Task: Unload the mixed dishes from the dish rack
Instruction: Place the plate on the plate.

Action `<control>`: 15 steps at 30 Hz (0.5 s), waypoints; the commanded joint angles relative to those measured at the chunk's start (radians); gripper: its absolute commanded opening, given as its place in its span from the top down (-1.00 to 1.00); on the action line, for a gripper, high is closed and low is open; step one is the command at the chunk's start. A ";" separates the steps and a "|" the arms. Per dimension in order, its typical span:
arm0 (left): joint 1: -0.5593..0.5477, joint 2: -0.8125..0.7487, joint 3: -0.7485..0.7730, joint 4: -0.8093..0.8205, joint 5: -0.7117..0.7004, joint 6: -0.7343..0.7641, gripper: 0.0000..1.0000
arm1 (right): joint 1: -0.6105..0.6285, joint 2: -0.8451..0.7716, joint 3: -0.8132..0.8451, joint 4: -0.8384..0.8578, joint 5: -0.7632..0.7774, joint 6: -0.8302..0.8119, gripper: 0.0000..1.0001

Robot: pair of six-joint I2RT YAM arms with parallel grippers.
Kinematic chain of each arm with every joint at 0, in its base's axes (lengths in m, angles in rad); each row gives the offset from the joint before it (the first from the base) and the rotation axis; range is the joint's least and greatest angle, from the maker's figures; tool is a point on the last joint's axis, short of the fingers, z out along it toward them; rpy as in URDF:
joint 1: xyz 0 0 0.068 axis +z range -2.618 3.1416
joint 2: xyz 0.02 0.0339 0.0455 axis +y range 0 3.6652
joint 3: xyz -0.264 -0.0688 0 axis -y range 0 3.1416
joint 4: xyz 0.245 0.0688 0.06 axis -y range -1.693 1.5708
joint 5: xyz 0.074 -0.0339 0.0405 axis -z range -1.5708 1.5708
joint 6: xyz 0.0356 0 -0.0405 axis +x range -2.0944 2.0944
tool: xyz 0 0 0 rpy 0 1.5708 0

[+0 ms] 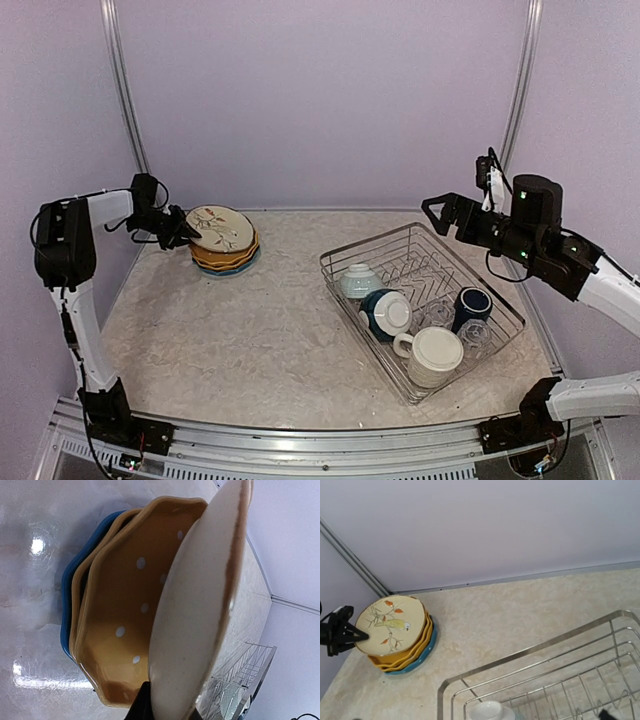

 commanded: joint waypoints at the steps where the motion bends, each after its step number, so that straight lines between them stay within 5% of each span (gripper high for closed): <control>1: -0.009 0.021 0.047 0.052 0.035 0.033 0.68 | -0.010 0.019 -0.013 -0.021 -0.011 -0.009 -1.00; 15: -0.030 -0.014 0.083 -0.068 -0.119 0.061 -0.35 | -0.009 0.088 0.006 -0.088 -0.070 -0.011 -1.00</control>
